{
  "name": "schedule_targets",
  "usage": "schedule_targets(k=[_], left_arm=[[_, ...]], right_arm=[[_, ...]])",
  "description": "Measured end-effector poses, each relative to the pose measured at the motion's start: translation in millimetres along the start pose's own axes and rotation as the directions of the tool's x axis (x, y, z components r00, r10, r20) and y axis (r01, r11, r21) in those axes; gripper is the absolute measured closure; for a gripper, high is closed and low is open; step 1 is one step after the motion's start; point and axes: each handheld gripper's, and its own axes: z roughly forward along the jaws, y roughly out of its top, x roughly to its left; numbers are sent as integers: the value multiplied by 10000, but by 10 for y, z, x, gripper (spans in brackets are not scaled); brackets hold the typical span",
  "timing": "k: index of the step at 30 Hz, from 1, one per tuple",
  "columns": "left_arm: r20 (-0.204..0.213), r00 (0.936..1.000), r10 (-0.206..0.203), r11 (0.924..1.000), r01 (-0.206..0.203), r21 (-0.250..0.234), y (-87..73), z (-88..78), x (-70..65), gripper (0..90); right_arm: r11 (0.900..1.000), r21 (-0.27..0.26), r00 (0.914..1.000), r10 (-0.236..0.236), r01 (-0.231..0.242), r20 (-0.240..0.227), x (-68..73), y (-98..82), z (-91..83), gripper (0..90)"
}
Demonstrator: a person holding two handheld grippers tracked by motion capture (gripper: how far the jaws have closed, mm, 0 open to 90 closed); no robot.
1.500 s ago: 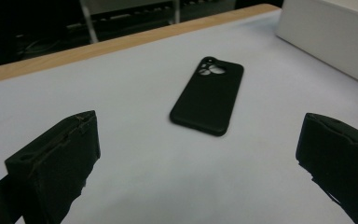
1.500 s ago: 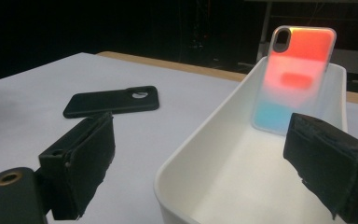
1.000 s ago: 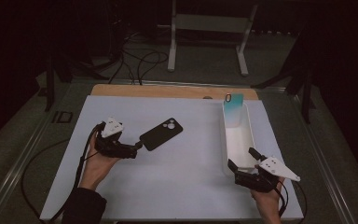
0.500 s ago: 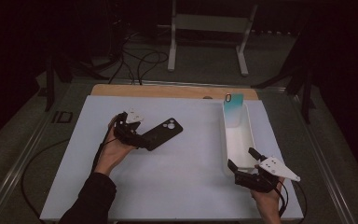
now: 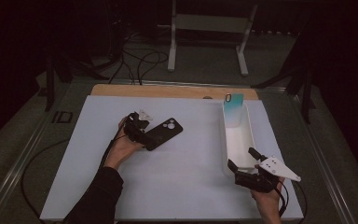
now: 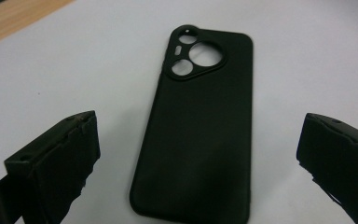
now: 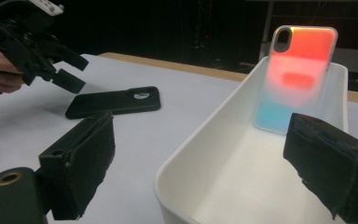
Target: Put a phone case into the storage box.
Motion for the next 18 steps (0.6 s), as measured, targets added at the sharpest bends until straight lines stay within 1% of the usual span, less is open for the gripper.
schedule_targets(k=[3, 5, 6, 8, 11, 12, 13, 16, 18], left_arm=[[89, 9998, -194, 9998, 194, 42, -3, 58, 26, 0], [100, 9997, -223, 9997, 223, 62, -4, 80, 32, 0], [163, 9994, -301, 9994, 298, 146, -9, 133, 34, 0], [150, 9994, -297, 9992, 293, 289, -18, 202, 23, 0], [240, 9989, -394, 9983, 383, 444, -31, 281, 22, 0], [240, 9989, -394, 9983, 383, 444, -31, 281, 22, 0], [230, 9986, -477, 9970, 462, 614, -43, 345, 28, 0], [176, 9985, -521, 9952, 505, 844, -54, 398, 49, 0], [279, 9978, -607, 9945, 581, 870, -57, 420, 58, 0]], right_arm=[[10000, -14, 10000, -1, 1, -15, 3, 2, 0, 89], [10000, -18, 10000, 0, 0, -24, 5, 3, 1, 89], [10000, -11, 10000, -9, 9, -26, 6, 3, 2, 89], [10000, 2, 10000, -33, 33, -17, 9, 3, 4, 89], [10000, -3, 10000, -16, 16, -29, 5, 4, 2, 89], [10000, -3, 10000, -16, 16, -29, 5, 4, 2, 89], [10000, -7, 10000, -25, 25, -21, 3, 5, 1, 89], [10000, -18, 10000, 2, -2, -32, -1, 4, 0, 89], [10000, -12, 10000, 8, -8, -36, -3, 3, -1, 90]])
